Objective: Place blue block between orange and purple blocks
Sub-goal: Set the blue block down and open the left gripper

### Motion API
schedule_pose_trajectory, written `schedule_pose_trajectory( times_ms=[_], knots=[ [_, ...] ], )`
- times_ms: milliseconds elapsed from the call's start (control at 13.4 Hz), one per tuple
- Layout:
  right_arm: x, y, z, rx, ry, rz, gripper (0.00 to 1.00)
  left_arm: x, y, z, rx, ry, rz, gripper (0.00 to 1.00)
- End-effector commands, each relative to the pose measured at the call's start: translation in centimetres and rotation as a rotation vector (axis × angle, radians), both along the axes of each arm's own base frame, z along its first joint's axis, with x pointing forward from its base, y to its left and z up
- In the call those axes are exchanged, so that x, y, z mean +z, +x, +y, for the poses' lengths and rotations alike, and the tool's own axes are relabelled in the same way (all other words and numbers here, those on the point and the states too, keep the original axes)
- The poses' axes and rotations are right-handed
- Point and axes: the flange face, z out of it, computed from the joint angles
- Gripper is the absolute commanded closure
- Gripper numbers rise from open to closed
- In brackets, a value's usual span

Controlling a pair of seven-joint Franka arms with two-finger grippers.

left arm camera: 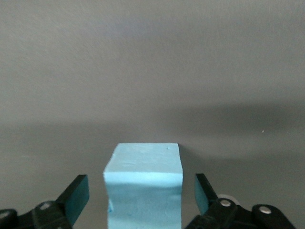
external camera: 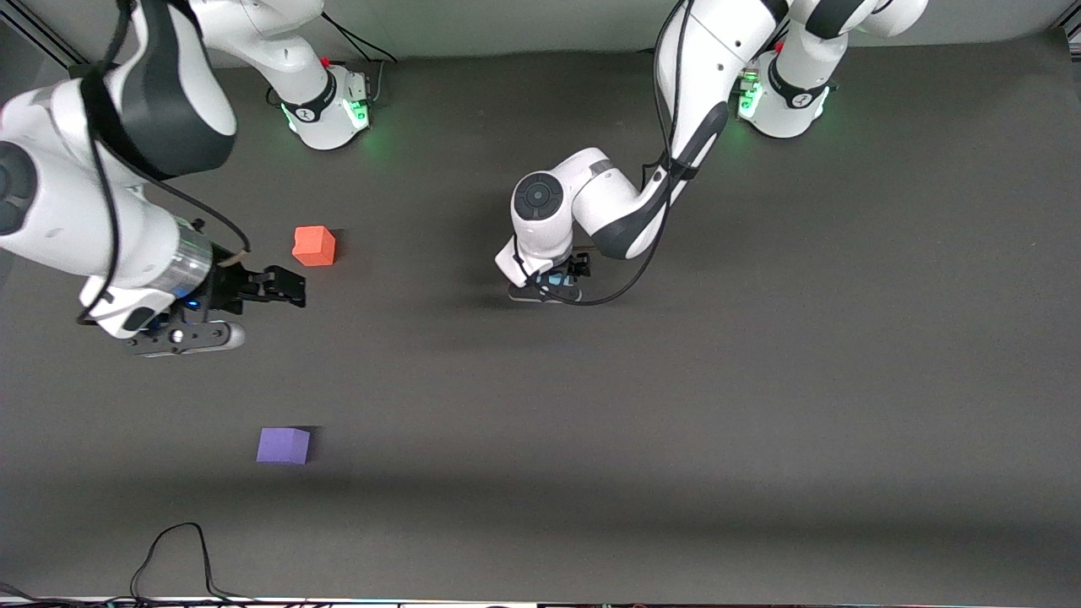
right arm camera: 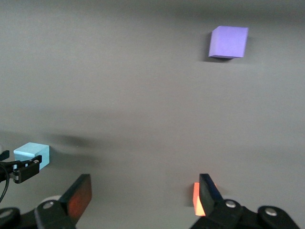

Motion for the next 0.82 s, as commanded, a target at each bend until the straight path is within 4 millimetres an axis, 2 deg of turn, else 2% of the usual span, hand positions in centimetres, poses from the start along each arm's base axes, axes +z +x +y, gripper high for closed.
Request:
schedule_pose_trajectory(
  times_ms=[0, 150, 225, 299, 374, 449, 599, 674, 749],
  knots=[
    [-0.4, 0.2, 1.9, -0.048, 0.029, 0.006, 0.00, 7.0, 2.7, 3.2, 0.005, 0.035, 0.001, 0.00],
    [-1.7, 0.0, 4.4, -0.045, 0.060, 0.024, 0.00, 12.2, 6.4, 9.3, -0.008, -0.010, 0.081, 0.00],
    [-2.3, 0.0, 5.4, -0.102, 0.064, 0.034, 0.00, 14.4, 8.7, 13.8, -0.017, -0.030, 0.128, 0.00],
    [-2.5, -0.5, 7.8, -0.134, 0.064, 0.034, 0.00, 16.0, 10.9, 18.6, -0.003, -0.045, 0.156, 0.00],
    [-3.2, -1.6, 11.2, -0.135, 0.053, 0.037, 0.00, 17.5, 12.9, 23.6, 0.003, -0.059, 0.165, 0.00],
    [-3.9, -2.5, 13.9, -0.162, 0.043, 0.036, 0.00, 18.7, 14.3, 28.1, 0.005, -0.067, 0.175, 0.00],
    [-6.2, -4.6, 20.1, -0.212, 0.024, 0.026, 0.00, 20.6, 16.3, 36.7, 0.001, -0.077, 0.167, 0.00],
    [-7.5, -5.4, 22.4, -0.226, 0.018, 0.024, 0.00, 21.4, 16.9, 41.4, -0.008, -0.083, 0.163, 0.00],
    [-8.9, -5.9, 24.0, -0.244, 0.014, 0.023, 0.00, 22.5, 17.2, 45.1, -0.012, -0.082, 0.144, 0.00]
  ],
)
